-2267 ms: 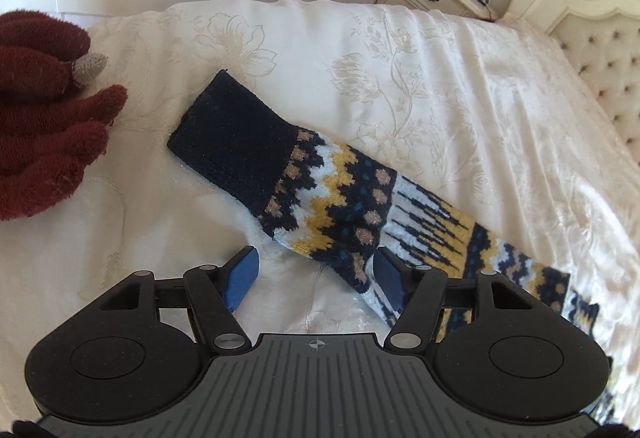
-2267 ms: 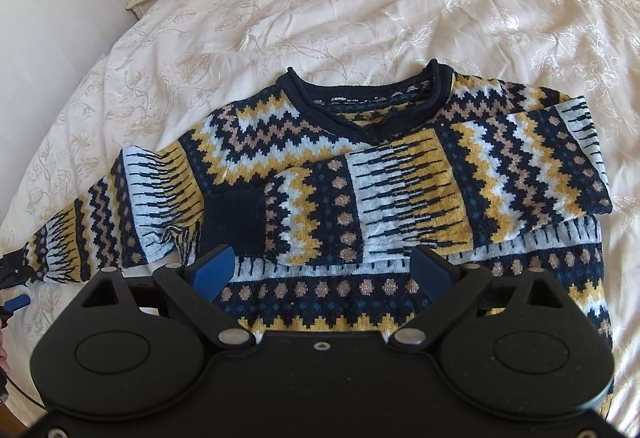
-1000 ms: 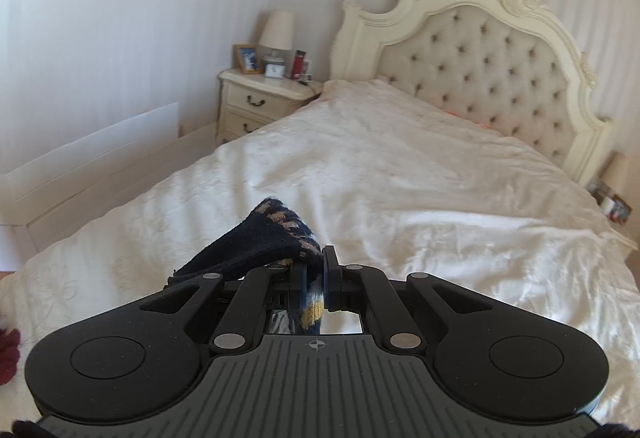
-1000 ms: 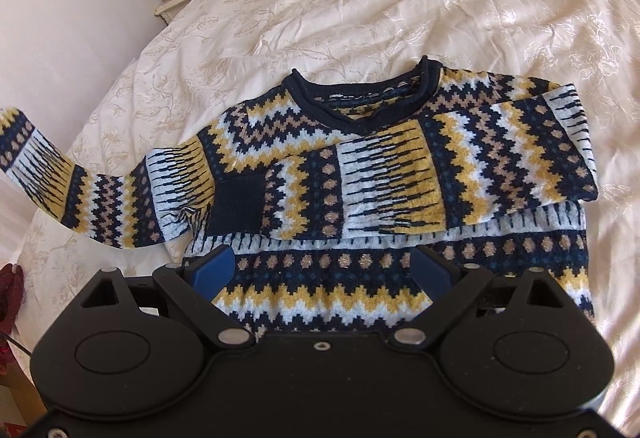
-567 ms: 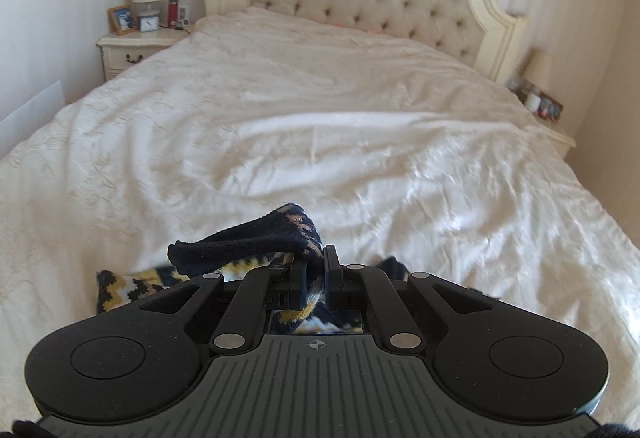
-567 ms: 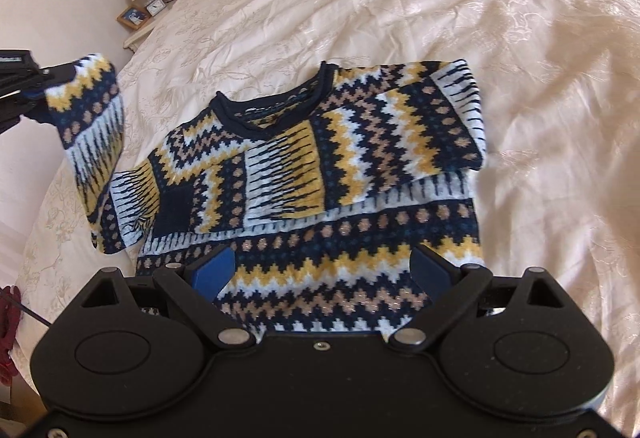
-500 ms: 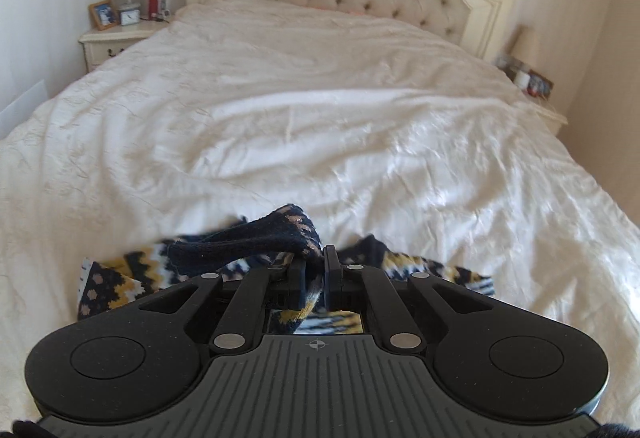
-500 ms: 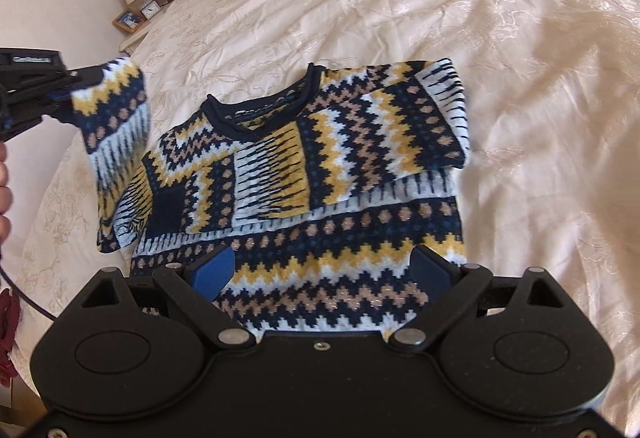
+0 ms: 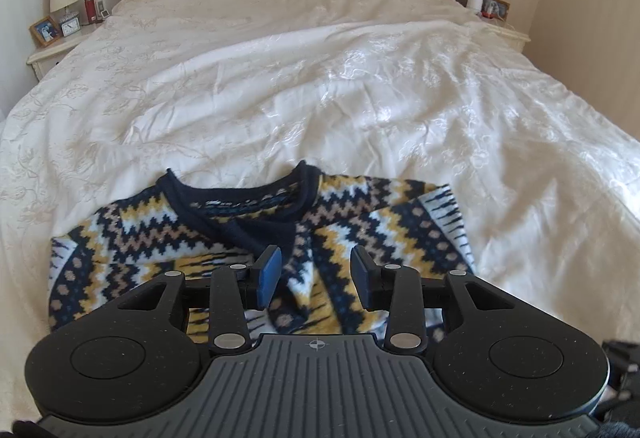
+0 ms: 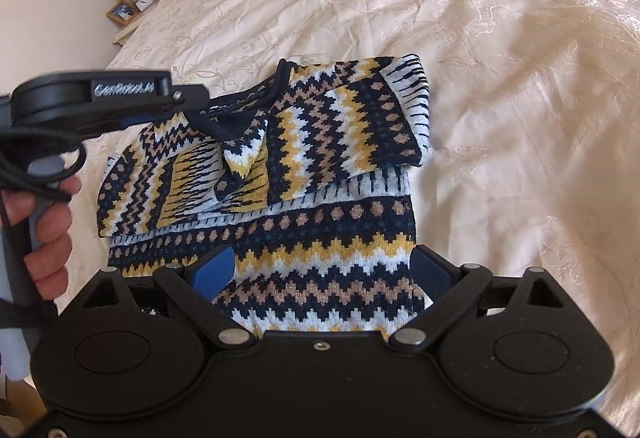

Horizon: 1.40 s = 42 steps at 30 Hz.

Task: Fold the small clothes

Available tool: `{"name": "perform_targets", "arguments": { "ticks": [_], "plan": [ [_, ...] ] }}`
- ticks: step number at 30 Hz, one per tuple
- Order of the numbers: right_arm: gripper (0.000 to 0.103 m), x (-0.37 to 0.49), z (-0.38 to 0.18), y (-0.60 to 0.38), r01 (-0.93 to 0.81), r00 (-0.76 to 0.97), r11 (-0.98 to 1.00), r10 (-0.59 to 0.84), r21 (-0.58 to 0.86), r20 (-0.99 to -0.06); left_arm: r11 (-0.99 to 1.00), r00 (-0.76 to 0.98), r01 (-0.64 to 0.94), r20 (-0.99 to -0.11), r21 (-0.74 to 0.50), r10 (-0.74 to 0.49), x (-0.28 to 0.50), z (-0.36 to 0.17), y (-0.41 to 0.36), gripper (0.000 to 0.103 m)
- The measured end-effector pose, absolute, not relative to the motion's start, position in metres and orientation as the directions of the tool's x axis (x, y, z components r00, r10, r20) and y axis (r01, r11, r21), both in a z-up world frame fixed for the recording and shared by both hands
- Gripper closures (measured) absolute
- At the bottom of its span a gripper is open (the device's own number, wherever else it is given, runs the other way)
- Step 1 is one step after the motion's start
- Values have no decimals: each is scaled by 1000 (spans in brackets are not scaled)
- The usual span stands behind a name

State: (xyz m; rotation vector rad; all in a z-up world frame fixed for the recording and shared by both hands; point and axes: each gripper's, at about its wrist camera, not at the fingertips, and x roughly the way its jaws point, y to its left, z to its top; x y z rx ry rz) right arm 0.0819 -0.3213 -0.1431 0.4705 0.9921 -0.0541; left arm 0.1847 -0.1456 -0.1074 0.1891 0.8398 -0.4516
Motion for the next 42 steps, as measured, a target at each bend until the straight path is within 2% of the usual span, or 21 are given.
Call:
{"name": "perform_targets", "arguments": {
  "ticks": [4,9,14,21,24,26,28,35,39,41,42],
  "plan": [
    [8,100,-145,-313,255,555,904,153,343,-817,915,564,401,-797,35,-216,186,-124,-97,65],
    [8,134,-140,-288,209,569,933,129,294,-812,968,514,251,-851,33,-104,210,-148,-31,65],
    [9,175,-141,-252,134,582,964,111,230,-805,990,480,140,-874,-8,-75,239,-161,14,65],
    [10,226,-157,-214,89,557,987,64,136,-828,988,485,150,-873,23,-54,274,-173,26,65],
    [22,244,-171,-206,74,520,994,30,80,-853,991,471,134,-881,21,-45,285,-180,32,65],
    [45,252,-180,-207,74,497,996,3,45,-868,993,461,118,-886,10,-46,290,-184,37,65],
    [57,255,-185,-218,119,466,993,-52,5,-883,994,459,106,-887,-1,-50,292,-184,41,65],
    [54,222,-184,-292,385,436,919,-96,89,-895,997,472,60,-879,-42,-65,295,-180,53,65],
    [46,205,-180,-314,393,489,902,-42,177,-871,998,477,35,-877,-49,-60,292,-176,57,65],
    [34,205,-181,-320,384,499,899,-12,209,-867,998,480,24,-876,-50,-55,290,-174,60,65],
    [34,205,-182,-322,376,506,900,-1,220,-862,999,481,20,-875,-51,-54,288,-172,61,65]
  ]
}}
